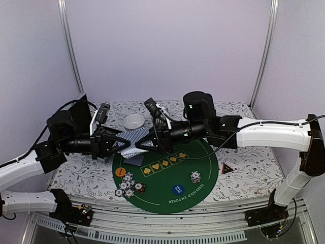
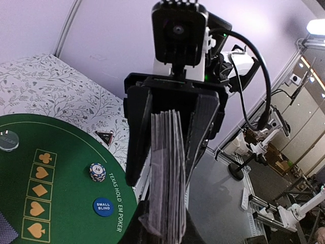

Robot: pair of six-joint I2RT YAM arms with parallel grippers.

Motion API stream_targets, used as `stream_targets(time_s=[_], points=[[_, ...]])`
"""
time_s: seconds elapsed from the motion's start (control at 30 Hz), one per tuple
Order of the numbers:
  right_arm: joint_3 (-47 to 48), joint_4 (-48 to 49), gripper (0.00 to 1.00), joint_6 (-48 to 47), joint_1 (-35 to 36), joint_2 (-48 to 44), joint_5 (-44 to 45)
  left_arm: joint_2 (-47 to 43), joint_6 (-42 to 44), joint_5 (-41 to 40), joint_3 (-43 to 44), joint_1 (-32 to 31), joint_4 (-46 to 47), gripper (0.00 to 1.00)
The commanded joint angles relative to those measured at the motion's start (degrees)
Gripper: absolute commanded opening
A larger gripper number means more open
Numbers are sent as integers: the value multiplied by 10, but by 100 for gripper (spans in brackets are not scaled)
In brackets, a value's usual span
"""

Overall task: Distribute texas hold em gaming equipment
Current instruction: Pass from the left arm to the right, then pass from the right arm to the left

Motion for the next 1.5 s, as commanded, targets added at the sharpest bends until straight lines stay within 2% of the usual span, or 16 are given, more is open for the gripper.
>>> stream_targets(time_s=[0.0, 0.1, 0.13, 0.17, 0.3, 0.33, 0.43, 0.53, 0.67, 0.77, 0.83, 0.9, 1.07, 1.13, 1.27, 1.47], points=[[19, 0, 27, 7, 3, 12, -43, 0, 1, 10, -5, -22, 7, 0], [17, 0, 4, 14, 5, 15, -55, 1, 14, 11, 0, -27, -6, 0], [14, -1, 3, 21, 5, 12, -49, 0, 24, 10, 3, -28, -15, 0], [10, -3, 2, 27, 5, 9, -38, -1, 35, 5, 6, -30, -27, 8], [20, -53, 2, 57, 1, 7, -9, -30, 142, -123, 20, -51, -96, 85], [25, -67, 2, 68, -2, 6, -4, -41, 190, -166, 31, -66, -118, 96], [12, -85, 2, 100, -20, 1, -4, -52, 337, -309, 66, -128, -173, 98], [-1, -85, 2, 141, -30, -7, -3, -47, 465, -439, 86, -219, -199, 98], [3, -85, 2, 160, -29, 1, -12, 15, 645, -617, 80, -358, -220, 98], [4, -89, 2, 168, -25, 8, -13, 67, 741, -744, 53, -408, -159, 98], [5, -91, 2, 169, -19, 11, -14, 83, 777, -782, 49, -407, -109, 98], [6, -92, 2, 170, -15, 14, -18, 90, 777, -789, 56, -401, -69, 98], [0, -91, 2, 171, -12, 16, -22, 97, 743, -755, 75, -376, -63, 98], [1, -89, 2, 171, -11, 17, -21, 102, 715, -728, 88, -344, -94, 98], [3, -82, 2, 174, -10, 17, -20, 121, 626, -591, 144, -282, -219, 98], [13, -79, 2, 176, -10, 29, -28, 131, 633, -566, 138, -266, -222, 98]])
